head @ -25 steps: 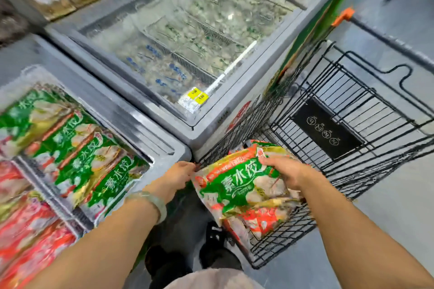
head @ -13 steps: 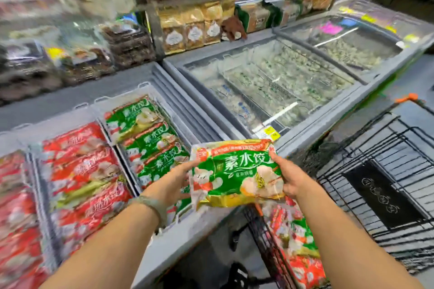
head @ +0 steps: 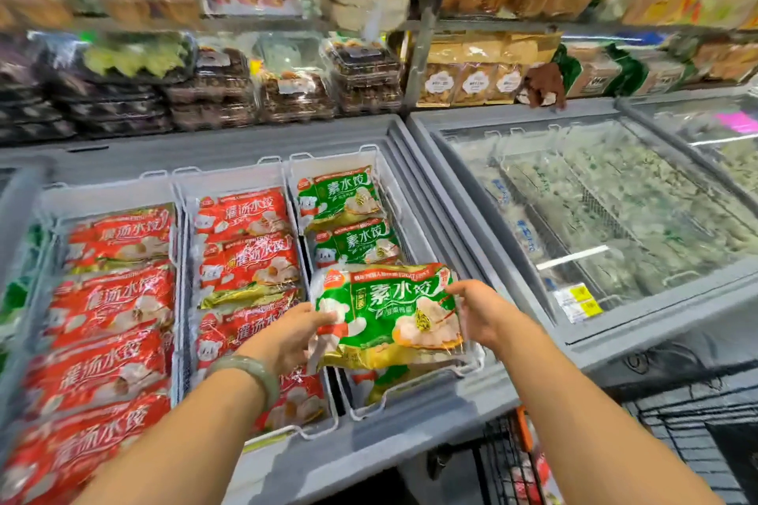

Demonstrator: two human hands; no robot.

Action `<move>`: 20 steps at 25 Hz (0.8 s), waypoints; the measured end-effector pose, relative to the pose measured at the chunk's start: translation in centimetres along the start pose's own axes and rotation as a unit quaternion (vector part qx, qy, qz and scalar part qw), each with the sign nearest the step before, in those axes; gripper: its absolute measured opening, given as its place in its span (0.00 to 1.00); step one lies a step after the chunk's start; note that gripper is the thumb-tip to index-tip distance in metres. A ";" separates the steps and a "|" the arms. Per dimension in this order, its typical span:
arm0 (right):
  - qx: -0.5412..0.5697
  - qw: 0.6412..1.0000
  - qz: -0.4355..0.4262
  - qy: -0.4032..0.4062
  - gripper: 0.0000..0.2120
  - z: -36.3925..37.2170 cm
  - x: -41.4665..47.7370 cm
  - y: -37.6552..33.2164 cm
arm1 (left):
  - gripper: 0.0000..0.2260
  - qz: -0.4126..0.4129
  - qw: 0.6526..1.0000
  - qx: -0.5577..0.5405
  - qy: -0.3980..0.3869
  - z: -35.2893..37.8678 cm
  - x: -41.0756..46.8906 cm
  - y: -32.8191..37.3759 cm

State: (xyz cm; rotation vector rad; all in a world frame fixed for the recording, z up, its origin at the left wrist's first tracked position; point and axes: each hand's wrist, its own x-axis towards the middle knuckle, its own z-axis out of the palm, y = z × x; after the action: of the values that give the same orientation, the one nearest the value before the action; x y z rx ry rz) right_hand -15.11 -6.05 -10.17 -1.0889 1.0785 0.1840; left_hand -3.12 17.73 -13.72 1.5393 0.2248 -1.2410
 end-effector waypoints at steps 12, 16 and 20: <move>-0.276 0.955 0.108 -0.009 0.06 1.6 17.7 -3.1 | 0.13 -0.108 0.986 0.024 0.126 -0.7 10.9 2.8; -0.335 0.939 0.077 0.001 0.05 3.3 21.4 -6.7 | 0.16 -0.070 0.989 0.012 0.130 -0.5 15.1 5.6; -0.366 0.930 0.013 -0.010 0.11 4.7 25.3 -10.0 | 0.17 0.001 0.993 -0.010 0.115 -0.2 18.4 9.4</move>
State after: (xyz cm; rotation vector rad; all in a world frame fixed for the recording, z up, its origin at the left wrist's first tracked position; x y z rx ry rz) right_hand 6.69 -16.53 -23.52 -1.7313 1.0248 0.6568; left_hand 11.55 6.04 -22.43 1.6641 0.3835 -1.0559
